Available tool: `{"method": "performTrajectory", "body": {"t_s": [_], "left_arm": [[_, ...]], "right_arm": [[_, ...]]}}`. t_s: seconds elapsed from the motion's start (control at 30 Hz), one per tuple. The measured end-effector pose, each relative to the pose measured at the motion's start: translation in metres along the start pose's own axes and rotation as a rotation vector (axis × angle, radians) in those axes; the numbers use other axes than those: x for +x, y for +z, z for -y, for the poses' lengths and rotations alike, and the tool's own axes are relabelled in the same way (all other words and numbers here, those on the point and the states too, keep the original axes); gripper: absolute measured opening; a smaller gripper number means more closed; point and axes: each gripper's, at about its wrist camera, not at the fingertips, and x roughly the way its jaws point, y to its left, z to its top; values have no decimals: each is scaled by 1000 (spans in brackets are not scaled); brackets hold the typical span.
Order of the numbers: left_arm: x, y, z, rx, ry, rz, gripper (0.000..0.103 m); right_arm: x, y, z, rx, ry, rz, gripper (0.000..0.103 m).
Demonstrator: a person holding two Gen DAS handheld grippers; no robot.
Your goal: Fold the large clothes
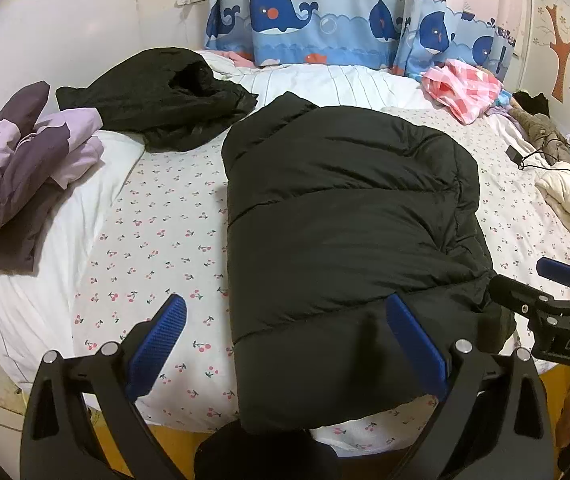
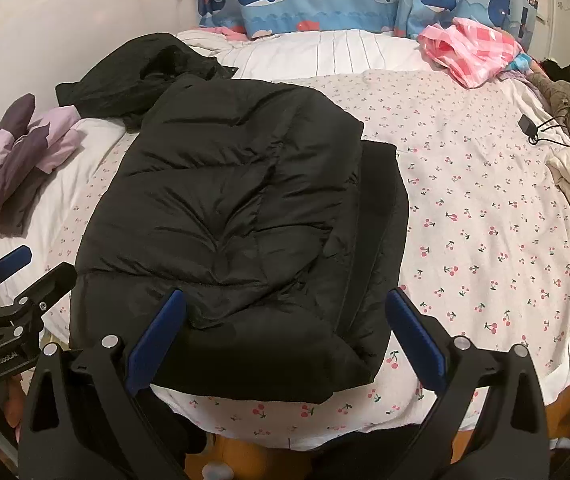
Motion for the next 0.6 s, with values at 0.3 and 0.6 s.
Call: {"method": "performTrajectory", "body": {"t_s": [0.3,0.6], "left_arm": [[8,6,-1,12,-2,-7,96],[12,8,0,12,0,-12,96]], "right_arm": [[5,5,4,10,3,-5,96],[8,10,5,6,-1,-3,96]]}}
